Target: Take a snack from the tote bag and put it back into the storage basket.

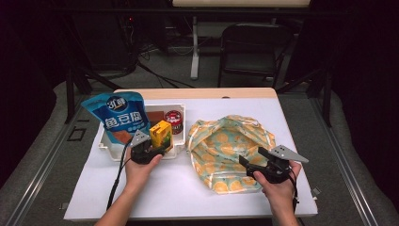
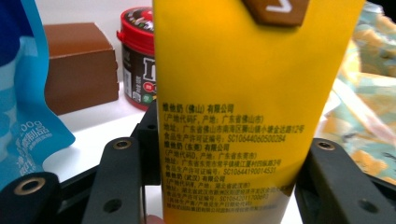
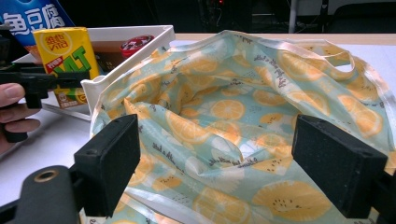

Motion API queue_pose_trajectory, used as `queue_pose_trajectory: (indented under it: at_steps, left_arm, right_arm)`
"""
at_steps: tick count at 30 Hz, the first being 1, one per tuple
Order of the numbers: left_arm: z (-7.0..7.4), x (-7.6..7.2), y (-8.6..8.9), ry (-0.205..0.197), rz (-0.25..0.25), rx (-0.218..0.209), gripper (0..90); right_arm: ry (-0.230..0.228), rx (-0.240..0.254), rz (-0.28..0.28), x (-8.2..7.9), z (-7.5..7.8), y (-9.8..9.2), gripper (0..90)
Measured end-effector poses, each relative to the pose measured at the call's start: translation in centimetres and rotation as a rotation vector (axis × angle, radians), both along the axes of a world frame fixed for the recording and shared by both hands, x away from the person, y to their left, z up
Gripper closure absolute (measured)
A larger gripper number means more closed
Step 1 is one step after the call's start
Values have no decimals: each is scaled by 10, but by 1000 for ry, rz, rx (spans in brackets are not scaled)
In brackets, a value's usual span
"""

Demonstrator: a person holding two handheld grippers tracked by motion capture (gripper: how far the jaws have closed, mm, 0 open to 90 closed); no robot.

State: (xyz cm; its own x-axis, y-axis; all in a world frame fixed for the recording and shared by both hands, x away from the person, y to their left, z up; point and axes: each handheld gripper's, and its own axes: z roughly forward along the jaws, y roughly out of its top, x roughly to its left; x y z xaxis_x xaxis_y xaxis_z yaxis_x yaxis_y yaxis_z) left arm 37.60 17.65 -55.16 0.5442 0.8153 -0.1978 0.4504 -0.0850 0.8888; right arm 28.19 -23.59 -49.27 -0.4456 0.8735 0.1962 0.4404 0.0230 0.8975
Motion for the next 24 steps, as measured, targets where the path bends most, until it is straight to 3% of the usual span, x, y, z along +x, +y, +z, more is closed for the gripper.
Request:
queue_pose_trajectory:
  at_steps: [5, 7, 10, 18, 20, 24]
  left_arm:
    - [-6, 6, -2, 30, 11, 20, 521]
    - [-6, 9, -5, 51, 12, 49, 520]
    - [-5, 13, -9, 51, -4, 62, 519]
    - [-10, 19, -13, 47, 10, 49, 518]
    - [-10, 20, -13, 27, 12, 81, 515]
    - [-9, 23, -13, 28, -10, 110, 510]
  right_arm:
    - [3, 6, 0, 1, -2, 1, 149]
    - [2, 8, -1, 2, -2, 1, 150]
    - [6, 4, 1, 2, -2, 1, 150]
    - [7, 10, -4, 3, -3, -1, 153]
    - [7, 12, -6, 3, -4, -2, 154]
    - [7, 17, -11, 4, -4, -2, 156]
